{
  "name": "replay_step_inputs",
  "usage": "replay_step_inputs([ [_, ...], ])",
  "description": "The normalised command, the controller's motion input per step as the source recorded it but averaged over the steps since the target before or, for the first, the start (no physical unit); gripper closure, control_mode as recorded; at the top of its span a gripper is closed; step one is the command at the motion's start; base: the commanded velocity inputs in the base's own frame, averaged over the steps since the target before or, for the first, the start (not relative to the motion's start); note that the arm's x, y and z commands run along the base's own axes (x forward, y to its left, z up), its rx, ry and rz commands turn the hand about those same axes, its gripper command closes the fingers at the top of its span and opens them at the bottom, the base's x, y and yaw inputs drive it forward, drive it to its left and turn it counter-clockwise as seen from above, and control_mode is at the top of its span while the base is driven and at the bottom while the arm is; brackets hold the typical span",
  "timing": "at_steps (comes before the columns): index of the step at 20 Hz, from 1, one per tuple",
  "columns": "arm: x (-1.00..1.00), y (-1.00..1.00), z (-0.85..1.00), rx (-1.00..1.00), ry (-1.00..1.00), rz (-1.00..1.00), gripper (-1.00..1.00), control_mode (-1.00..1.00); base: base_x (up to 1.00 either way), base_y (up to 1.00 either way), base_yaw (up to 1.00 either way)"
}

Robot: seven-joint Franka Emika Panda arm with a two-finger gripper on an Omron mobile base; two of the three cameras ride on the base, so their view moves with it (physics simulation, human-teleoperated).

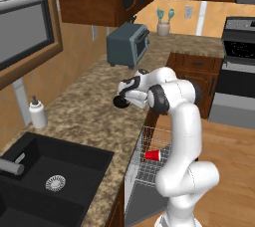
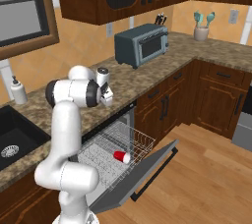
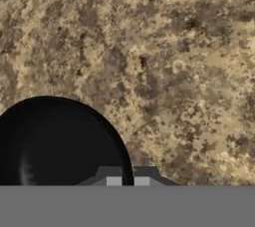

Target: Pick up the cup and bowl from the counter, place them in the dishwasher, and close the dishwasher door.

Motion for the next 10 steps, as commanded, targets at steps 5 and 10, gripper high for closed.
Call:
replay_step_inputs([
  [5,-0.96,-0.41,0.07,0.0,0.0,-0.04,1.0,-1.0,0.0,0.0,0.0],
  [10,-1.0,-0.61,0.14,0.0,0.01,-0.07,1.0,-1.0,0.0,0.0,0.0],
])
